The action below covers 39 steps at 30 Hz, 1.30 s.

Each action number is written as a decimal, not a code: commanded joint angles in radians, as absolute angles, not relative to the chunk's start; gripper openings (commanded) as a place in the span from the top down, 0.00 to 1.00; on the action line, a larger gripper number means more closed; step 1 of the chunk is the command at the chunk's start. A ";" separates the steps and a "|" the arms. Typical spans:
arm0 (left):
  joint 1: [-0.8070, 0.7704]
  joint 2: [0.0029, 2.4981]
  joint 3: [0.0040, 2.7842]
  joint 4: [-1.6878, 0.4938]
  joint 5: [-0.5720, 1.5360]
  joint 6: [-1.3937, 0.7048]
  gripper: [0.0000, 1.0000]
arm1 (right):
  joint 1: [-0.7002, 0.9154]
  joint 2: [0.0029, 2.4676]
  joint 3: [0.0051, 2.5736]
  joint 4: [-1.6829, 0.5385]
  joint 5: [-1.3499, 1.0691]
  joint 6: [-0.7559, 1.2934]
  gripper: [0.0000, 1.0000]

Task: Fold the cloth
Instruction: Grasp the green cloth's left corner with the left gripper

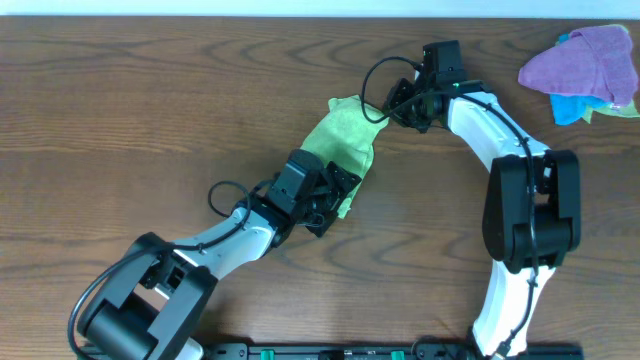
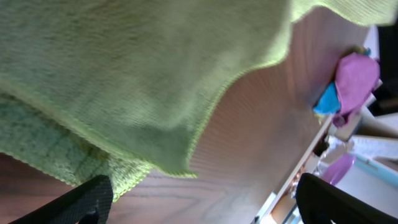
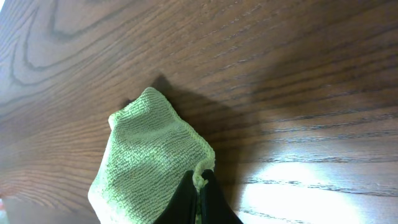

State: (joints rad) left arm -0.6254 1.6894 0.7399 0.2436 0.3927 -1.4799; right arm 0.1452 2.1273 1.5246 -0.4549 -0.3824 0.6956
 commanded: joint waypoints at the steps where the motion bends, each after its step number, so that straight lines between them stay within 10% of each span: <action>1: -0.630 1.704 0.757 0.245 0.326 -1.548 0.04 | 0.138 2.109 1.518 -0.453 -0.402 0.672 0.99; 21: -0.643 1.802 0.757 0.351 0.255 -1.710 0.16 | 0.139 2.109 1.518 -0.456 -0.427 0.672 0.99; 29: -0.644 1.825 0.757 0.379 0.263 -1.727 0.47 | 0.139 2.109 1.518 -0.461 -0.428 0.670 0.99; 35: -0.644 1.825 0.757 0.381 0.263 -1.720 0.94 | 0.139 2.109 1.518 -0.461 -0.428 0.664 0.99; 39: -0.641 1.825 0.757 0.387 0.283 -1.680 0.94 | 0.139 2.109 1.518 -0.461 -0.446 0.656 0.99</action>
